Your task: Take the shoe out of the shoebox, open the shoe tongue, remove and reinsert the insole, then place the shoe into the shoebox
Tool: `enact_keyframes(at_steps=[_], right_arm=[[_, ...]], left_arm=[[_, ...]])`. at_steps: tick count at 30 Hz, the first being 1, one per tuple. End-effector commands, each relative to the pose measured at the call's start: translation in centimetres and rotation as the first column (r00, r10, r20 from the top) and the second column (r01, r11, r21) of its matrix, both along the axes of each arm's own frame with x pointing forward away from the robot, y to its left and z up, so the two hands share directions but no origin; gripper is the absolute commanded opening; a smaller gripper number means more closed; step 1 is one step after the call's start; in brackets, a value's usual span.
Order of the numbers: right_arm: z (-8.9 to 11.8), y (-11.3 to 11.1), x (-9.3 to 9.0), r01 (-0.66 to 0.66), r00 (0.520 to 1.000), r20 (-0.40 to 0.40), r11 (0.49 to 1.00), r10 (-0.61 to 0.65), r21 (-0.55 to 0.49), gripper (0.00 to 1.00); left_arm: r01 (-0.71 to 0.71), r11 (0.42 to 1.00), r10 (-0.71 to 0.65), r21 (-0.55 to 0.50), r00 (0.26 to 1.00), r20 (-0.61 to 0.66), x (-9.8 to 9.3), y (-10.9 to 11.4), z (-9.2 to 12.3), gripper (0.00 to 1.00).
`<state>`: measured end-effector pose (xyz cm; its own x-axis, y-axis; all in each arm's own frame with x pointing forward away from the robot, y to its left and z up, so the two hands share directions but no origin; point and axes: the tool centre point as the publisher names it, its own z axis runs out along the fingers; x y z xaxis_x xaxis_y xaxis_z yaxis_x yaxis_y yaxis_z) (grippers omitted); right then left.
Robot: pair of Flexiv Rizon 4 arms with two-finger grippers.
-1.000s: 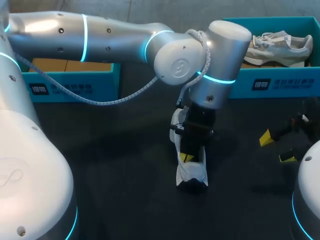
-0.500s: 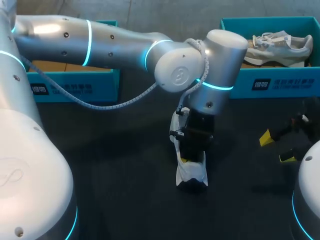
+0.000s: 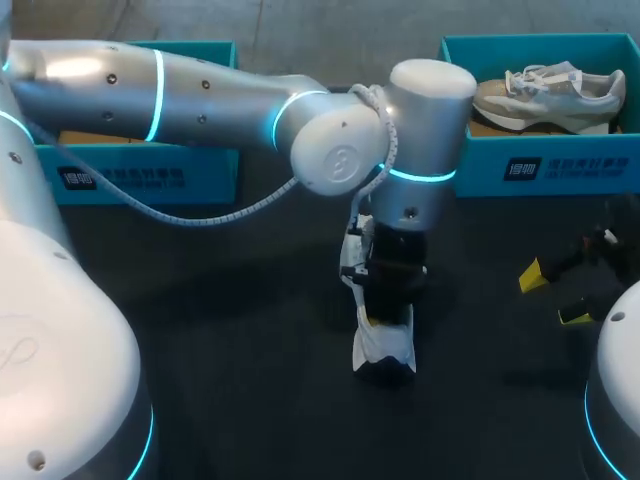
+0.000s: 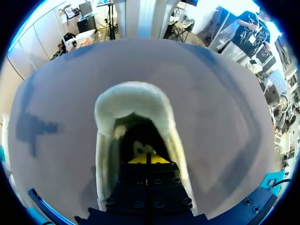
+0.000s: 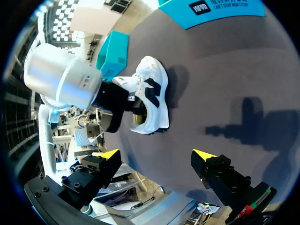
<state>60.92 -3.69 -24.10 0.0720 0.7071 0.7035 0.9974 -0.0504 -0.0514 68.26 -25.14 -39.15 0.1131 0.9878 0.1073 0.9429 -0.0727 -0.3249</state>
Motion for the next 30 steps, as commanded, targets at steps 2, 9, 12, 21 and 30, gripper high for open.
enact_keyframes(at_steps=[2,9,12,21,30], right_arm=[[0.1,0.0,-0.2,0.003,1.000,0.000,1.000,-0.003,-0.004,1.00],[0.1,0.0,-0.2,0.003,1.000,0.000,1.000,-0.003,-0.004,1.00],[0.1,0.0,-0.2,0.003,1.000,0.000,1.000,-0.003,-0.004,1.00],[0.1,0.0,-0.2,0.003,1.000,0.000,1.000,-0.003,-0.004,1.00],[0.1,0.0,-0.2,0.003,1.000,0.000,1.000,-0.003,-0.004,1.00]], left_arm=[[0.030,0.998,-0.031,0.049,0.999,0.023,0.3,0.7,2.4,0.00],[0.050,0.995,-0.050,0.091,0.999,-0.006,0.2,0.9,0.7,0.00],[0.053,0.993,-0.052,0.109,0.999,-0.013,-0.1,0.9,-0.3,0.00],[0.019,0.994,-0.015,0.105,0.999,-0.035,-0.6,1.1,-2.3,0.00],[-0.034,0.998,0.035,0.056,0.999,-0.015,0.0,1.0,-1.0,0.00]])
